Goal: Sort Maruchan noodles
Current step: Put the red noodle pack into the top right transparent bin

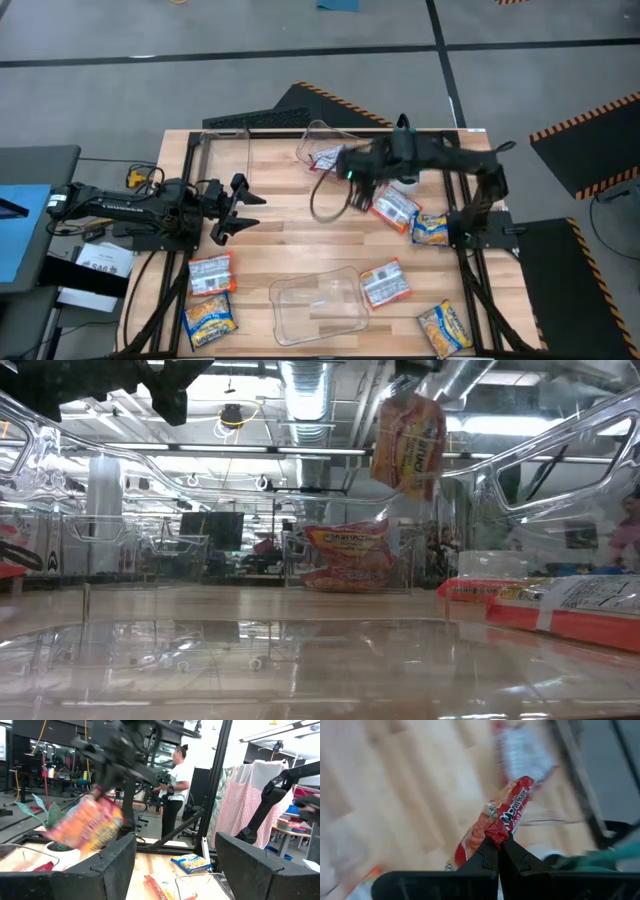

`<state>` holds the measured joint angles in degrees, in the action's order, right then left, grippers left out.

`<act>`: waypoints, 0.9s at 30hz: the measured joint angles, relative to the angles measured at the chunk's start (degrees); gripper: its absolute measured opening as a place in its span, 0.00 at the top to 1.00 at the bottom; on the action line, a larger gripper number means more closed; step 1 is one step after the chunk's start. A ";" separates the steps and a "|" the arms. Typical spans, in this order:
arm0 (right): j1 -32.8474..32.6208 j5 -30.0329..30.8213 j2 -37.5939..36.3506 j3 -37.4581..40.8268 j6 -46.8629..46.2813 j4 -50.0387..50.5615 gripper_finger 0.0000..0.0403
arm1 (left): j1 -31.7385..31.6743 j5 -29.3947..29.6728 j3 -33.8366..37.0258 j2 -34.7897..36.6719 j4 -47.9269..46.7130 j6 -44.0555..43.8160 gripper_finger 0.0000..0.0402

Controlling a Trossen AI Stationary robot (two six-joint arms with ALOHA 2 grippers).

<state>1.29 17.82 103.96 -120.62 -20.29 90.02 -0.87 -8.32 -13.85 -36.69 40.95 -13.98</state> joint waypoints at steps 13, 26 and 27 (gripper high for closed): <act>16.21 8.22 -1.12 0.04 -0.36 -7.11 0.96 | 0.00 0.75 0.00 -0.01 -0.01 -0.07 0.36; 20.21 7.08 6.67 -0.02 -6.09 -3.99 0.96 | 0.00 1.24 0.00 -0.01 -0.42 -0.23 0.36; 20.21 7.01 7.44 -0.02 -6.34 -3.58 0.96 | 0.01 1.23 0.00 -0.01 -0.42 -0.24 0.36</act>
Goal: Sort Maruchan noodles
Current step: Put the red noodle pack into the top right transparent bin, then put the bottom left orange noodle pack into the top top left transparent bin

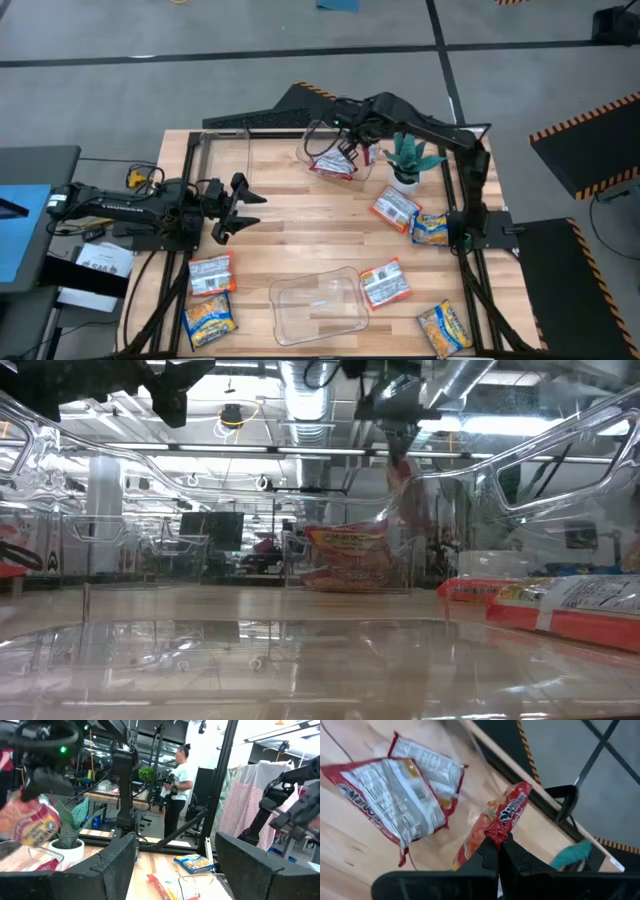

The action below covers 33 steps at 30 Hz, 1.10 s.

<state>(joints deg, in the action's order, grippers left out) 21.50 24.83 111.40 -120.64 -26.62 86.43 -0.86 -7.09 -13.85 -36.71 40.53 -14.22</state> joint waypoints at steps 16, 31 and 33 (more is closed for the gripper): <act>-0.07 -2.24 8.08 0.05 -0.29 -3.62 0.92 | -0.02 0.00 0.00 0.00 -0.04 -0.09 0.36; -0.44 -2.20 7.67 -0.09 1.61 -4.42 0.84 | 0.00 0.00 0.00 0.00 -0.11 -0.24 0.36; -0.46 -1.94 7.67 -0.04 1.68 -4.36 0.81 | -0.02 0.00 0.00 0.00 -0.11 -0.35 0.36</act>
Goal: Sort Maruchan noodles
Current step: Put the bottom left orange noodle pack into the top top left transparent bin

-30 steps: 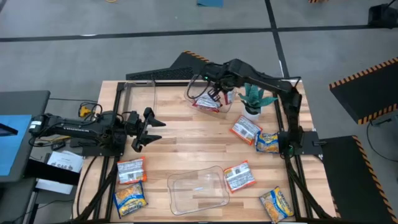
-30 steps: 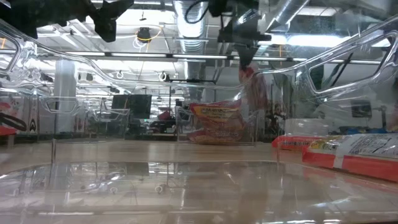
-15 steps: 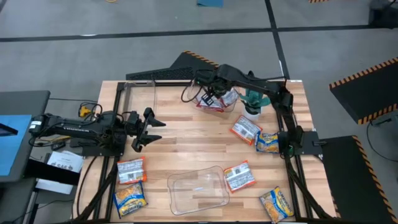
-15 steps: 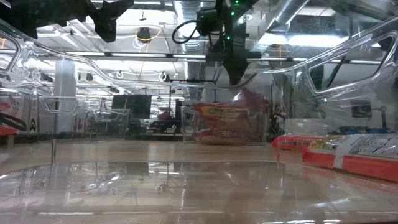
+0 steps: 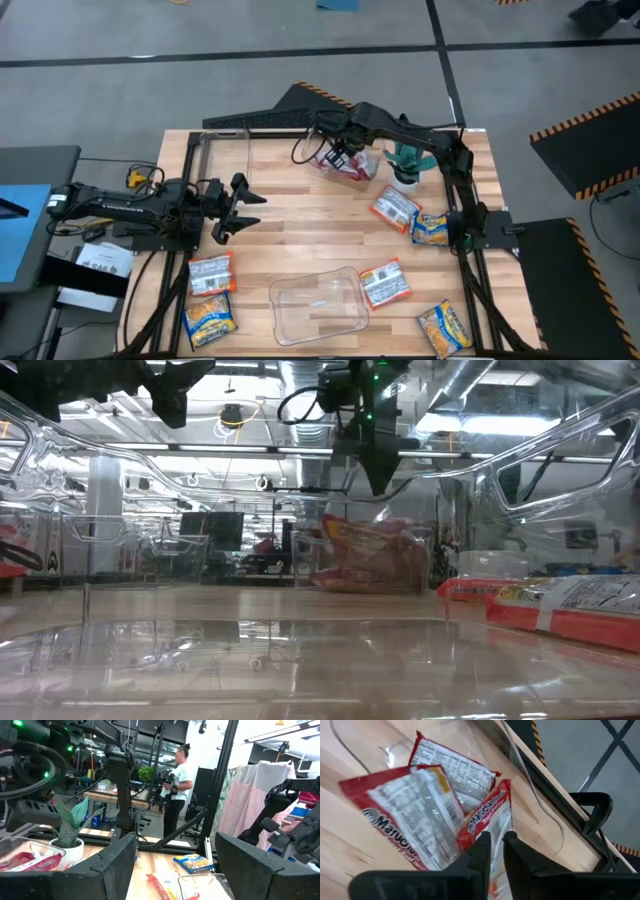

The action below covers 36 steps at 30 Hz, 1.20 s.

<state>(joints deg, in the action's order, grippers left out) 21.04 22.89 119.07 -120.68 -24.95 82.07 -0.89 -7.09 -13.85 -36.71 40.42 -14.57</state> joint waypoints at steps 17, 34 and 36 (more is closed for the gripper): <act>-12.78 3.54 -9.48 -2.75 3.65 7.72 0.44 | 0.01 -0.12 0.00 -0.02 -4.37 -2.62 0.36; -39.68 19.09 -35.00 36.61 -21.46 -2.19 0.43 | 0.00 0.00 0.00 0.00 -4.55 -2.63 0.36; -42.48 19.99 -39.60 44.00 -22.51 -10.25 0.43 | 0.01 0.02 0.00 0.00 -4.55 -1.88 0.36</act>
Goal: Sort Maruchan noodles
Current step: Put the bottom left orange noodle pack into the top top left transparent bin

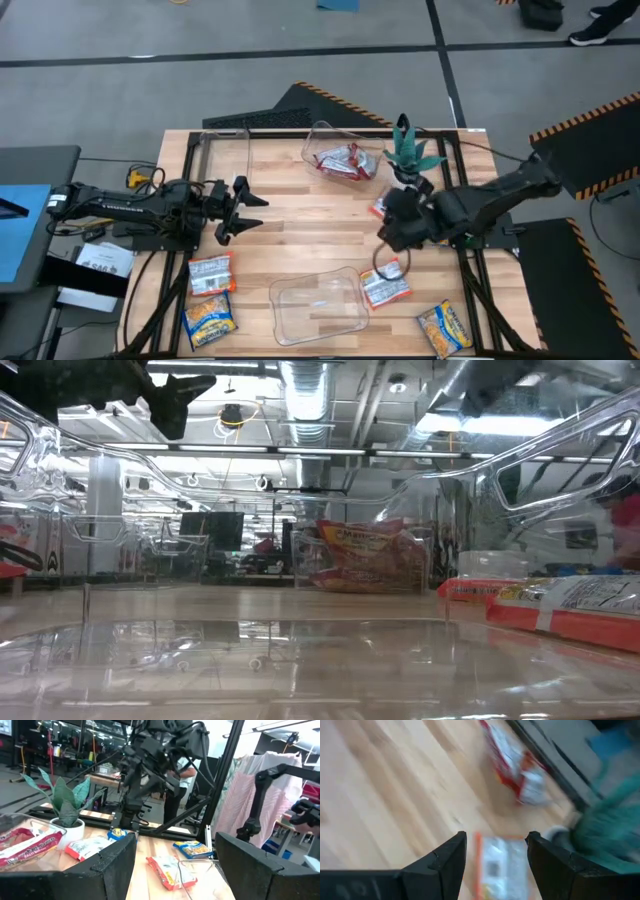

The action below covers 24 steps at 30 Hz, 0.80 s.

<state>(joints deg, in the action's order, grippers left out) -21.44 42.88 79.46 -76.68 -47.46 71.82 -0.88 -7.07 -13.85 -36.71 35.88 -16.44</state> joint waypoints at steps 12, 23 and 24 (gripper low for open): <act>-7.68 1.67 -14.19 31.71 35.50 -72.60 0.43 | 0.01 1.01 0.00 0.00 -2.50 6.62 0.36; -7.79 -1.40 -14.60 33.18 39.99 -78.34 0.43 | 1.87 -1.52 -8.98 -3.24 -21.97 3.71 0.36; -7.78 -1.41 -14.59 33.18 39.98 -78.31 0.43 | 3.25 -1.45 -11.85 -4.74 -28.11 3.77 0.36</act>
<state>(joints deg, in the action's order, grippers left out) -29.23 41.47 64.87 -43.51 -7.47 -6.49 2.37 -8.52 -25.70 -41.45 7.77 -12.67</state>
